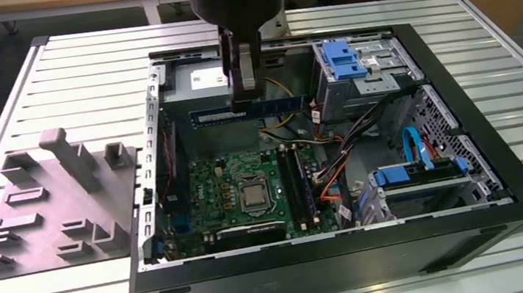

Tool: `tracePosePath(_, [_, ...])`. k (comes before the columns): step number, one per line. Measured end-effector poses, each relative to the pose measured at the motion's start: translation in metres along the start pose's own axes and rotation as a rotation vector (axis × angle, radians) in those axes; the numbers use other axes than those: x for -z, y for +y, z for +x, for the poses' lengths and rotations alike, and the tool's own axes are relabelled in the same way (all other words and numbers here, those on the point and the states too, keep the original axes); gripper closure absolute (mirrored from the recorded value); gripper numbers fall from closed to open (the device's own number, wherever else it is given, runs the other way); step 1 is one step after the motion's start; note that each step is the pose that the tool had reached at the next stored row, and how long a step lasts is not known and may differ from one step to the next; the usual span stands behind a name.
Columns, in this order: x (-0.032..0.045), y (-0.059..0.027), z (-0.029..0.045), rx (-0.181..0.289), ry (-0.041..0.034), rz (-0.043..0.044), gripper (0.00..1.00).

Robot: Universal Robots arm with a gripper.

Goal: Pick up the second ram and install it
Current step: 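Pick up the second ram and move it above second insertion slot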

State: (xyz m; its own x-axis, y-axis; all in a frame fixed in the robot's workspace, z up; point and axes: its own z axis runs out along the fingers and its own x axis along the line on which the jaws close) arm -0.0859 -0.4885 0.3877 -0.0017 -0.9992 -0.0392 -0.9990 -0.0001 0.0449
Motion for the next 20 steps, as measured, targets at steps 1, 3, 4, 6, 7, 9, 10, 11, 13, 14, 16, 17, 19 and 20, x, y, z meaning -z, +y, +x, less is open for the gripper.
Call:
tracePosePath(1, [-0.0016, -0.0009, 0.0001, 0.000, 0.0000, 0.0000, 0.89])
tracePosePath(3, [-0.0048, -0.0030, 0.0002, 0.000, 0.0002, -0.0001, 0.89])
tracePosePath(4, [-0.0064, -0.0040, 0.0002, 0.000, 0.0001, 0.0000, 0.89])
tracePosePath(6, [-0.0098, -0.0058, 0.0003, 0.000, 0.0001, 0.0000, 0.89])
tracePosePath(7, [-0.0115, -0.0066, 0.0003, 0.000, 0.0002, -0.0001, 0.89])
tracePosePath(9, [-0.0152, -0.0079, 0.0004, 0.000, 0.0000, 0.0000, 0.89])
tracePosePath(10, [-0.0170, -0.0083, 0.0005, 0.000, 0.0001, -0.0001, 0.89])
tracePosePath(11, [-0.0187, -0.0088, 0.0006, 0.000, 0.0002, -0.0001, 0.89])
tracePosePath(13, [-0.0223, -0.0095, 0.0007, 0.000, 0.0001, 0.0000, 0.89])
tracePosePath(14, [-0.0239, -0.0099, 0.0008, 0.000, 0.0001, 0.0000, 0.89])
tracePosePath(16, [-0.0252, -0.0107, 0.0008, 0.000, 0.0002, -0.0001, 0.89])
tracePosePath(17, [-0.0254, -0.0109, 0.0008, 0.000, 0.0003, -0.0002, 0.89])
tracePosePath(19, [-0.0268, -0.0117, 0.0009, 0.000, 0.0000, 0.0000, 0.89])
tracePosePath(20, [-0.0280, -0.0121, 0.0010, 0.000, -0.0001, 0.0000, 0.89])
